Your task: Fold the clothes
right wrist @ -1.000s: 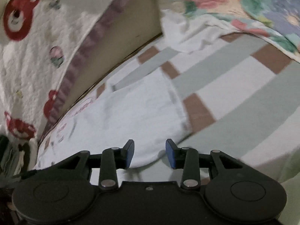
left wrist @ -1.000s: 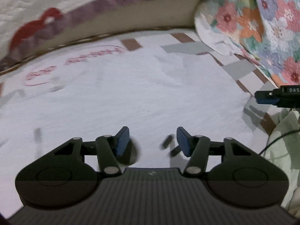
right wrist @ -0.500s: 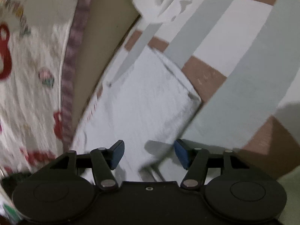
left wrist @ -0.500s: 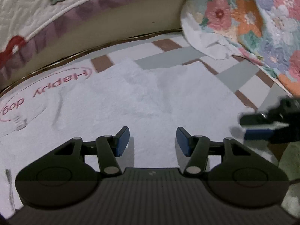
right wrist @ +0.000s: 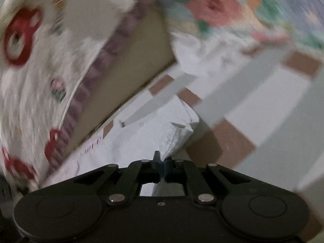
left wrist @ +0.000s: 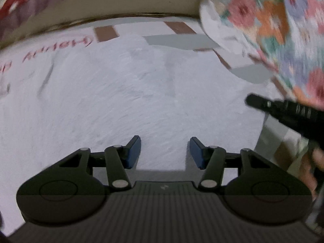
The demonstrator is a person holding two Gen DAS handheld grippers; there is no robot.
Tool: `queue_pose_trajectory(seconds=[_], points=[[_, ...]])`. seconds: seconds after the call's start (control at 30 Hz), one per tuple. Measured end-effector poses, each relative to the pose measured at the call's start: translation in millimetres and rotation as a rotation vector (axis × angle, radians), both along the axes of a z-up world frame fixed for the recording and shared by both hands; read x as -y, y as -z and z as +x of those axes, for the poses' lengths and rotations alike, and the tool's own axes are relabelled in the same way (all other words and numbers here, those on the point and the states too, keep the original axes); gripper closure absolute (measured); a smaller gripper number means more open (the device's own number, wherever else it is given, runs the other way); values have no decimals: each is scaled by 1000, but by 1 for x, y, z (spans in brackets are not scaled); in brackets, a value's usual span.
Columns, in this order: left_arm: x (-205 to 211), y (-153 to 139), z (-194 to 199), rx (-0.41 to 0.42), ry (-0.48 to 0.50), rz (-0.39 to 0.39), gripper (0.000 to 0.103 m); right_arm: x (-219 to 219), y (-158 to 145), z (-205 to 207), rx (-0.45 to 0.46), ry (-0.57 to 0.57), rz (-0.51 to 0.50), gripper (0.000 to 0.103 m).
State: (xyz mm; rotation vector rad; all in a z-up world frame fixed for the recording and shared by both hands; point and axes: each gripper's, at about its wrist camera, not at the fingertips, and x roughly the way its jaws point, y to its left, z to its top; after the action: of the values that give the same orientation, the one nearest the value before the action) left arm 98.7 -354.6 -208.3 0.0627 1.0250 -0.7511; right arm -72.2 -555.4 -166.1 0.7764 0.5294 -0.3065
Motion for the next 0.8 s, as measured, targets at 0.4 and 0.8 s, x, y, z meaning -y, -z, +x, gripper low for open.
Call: queue_pose_trajectory(seconds=[0.4, 0.8], points=[[-81, -30, 14, 43, -258, -177, 47, -108, -80, 19, 106, -523, -656, 99], [-58, -30, -12, 68, -38, -167, 46, -124, -33, 23, -14, -828, -517, 93]])
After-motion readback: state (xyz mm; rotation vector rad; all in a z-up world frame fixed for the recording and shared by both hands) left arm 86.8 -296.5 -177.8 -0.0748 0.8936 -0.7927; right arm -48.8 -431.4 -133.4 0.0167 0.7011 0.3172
